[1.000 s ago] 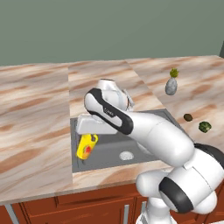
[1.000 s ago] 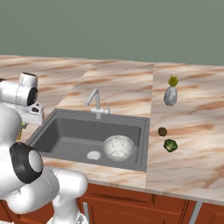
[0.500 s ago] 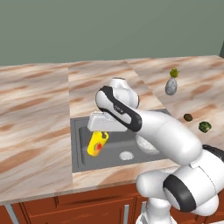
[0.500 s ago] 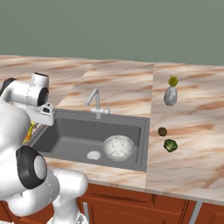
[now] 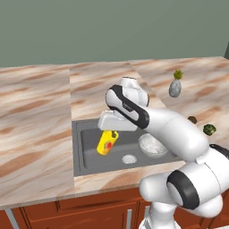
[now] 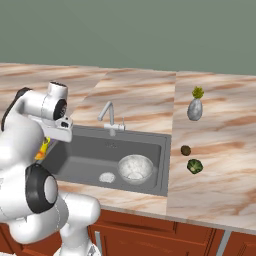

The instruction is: Remove the kiwi and broccoli from the sink. Then move the bowl and cup from the counter to the sink for washing.

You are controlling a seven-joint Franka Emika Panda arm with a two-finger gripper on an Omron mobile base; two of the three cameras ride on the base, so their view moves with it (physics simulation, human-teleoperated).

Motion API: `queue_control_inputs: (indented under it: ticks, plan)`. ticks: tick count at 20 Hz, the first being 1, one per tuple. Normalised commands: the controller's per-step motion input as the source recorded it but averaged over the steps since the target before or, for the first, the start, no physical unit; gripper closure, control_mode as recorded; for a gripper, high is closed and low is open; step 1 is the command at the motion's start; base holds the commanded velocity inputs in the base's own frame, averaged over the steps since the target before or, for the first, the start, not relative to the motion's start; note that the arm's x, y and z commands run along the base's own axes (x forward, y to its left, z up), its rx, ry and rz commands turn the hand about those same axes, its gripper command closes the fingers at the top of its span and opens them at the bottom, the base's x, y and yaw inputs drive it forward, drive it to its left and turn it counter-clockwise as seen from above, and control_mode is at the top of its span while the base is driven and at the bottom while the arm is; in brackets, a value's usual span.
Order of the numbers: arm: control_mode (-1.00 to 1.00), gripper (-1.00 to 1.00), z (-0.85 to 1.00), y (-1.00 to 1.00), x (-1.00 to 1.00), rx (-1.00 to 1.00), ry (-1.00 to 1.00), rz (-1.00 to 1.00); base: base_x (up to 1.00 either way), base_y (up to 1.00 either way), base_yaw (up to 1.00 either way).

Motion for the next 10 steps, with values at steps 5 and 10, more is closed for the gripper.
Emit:
queue_control_inputs:
  ticks: [5,10]
  plan:
    - [-1.0,1.0,0.0,-0.21,0.27,-0.03,0.0,0.0,0.0,0.0,0.0]
    - [-1.0,1.0,-0.05,-0.14,0.26,-0.07,-0.02,0.0,0.0,0.0,0.0]
